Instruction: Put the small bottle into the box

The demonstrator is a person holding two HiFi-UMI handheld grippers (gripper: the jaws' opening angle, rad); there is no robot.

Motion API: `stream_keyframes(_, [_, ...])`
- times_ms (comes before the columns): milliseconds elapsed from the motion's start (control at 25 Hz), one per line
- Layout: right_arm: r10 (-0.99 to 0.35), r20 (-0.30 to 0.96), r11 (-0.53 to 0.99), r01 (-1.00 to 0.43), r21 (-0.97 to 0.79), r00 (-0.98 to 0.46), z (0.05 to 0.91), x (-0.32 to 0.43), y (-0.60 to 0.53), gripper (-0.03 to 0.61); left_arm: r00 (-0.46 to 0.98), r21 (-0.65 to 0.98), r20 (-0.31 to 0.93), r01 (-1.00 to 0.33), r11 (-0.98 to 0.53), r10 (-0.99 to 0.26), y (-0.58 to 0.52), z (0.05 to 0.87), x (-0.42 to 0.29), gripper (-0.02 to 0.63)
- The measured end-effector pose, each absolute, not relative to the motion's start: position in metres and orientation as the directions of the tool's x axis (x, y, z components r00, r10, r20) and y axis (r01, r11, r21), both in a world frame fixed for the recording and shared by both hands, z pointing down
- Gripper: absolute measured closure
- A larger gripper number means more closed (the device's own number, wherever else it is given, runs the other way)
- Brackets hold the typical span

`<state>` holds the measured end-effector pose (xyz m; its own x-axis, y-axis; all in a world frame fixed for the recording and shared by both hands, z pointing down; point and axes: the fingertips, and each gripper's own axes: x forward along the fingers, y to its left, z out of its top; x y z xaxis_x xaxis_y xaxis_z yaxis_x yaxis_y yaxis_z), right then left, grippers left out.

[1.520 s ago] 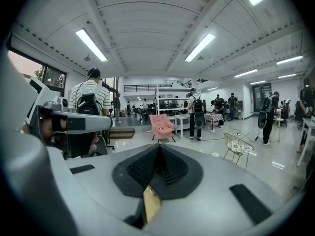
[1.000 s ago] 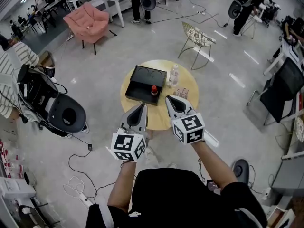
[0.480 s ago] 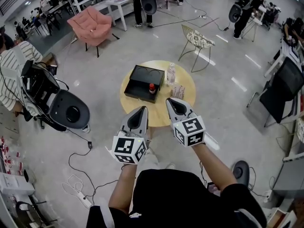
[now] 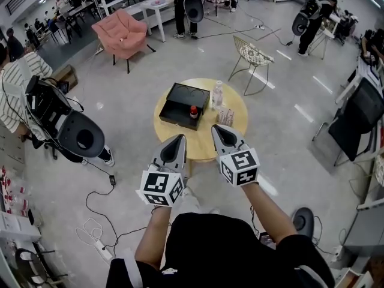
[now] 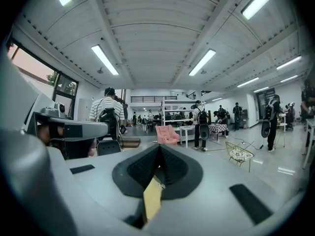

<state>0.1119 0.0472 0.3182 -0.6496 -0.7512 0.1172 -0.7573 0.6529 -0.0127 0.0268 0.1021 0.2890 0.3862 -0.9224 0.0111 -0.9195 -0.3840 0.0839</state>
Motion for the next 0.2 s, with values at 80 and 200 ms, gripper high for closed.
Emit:
stream_keyframes(80, [-0.752,0.116,0.653,-0.757,-0.01,-0.649,0.3186,0.1118,0.0498,0.577,0.388,0.083,0.009,-0.919,-0.386,-0.922,0.104,0.2886,0.0268,0.603])
stream_keyframes(200, [-0.75,0.123,0.654,-0.756,-0.002,-0.65,0.3211,0.1115,0.0545,0.577,0.39,0.083,0.009,-0.918,-0.388,-0.921,0.1071,0.2891,0.0273,0.603])
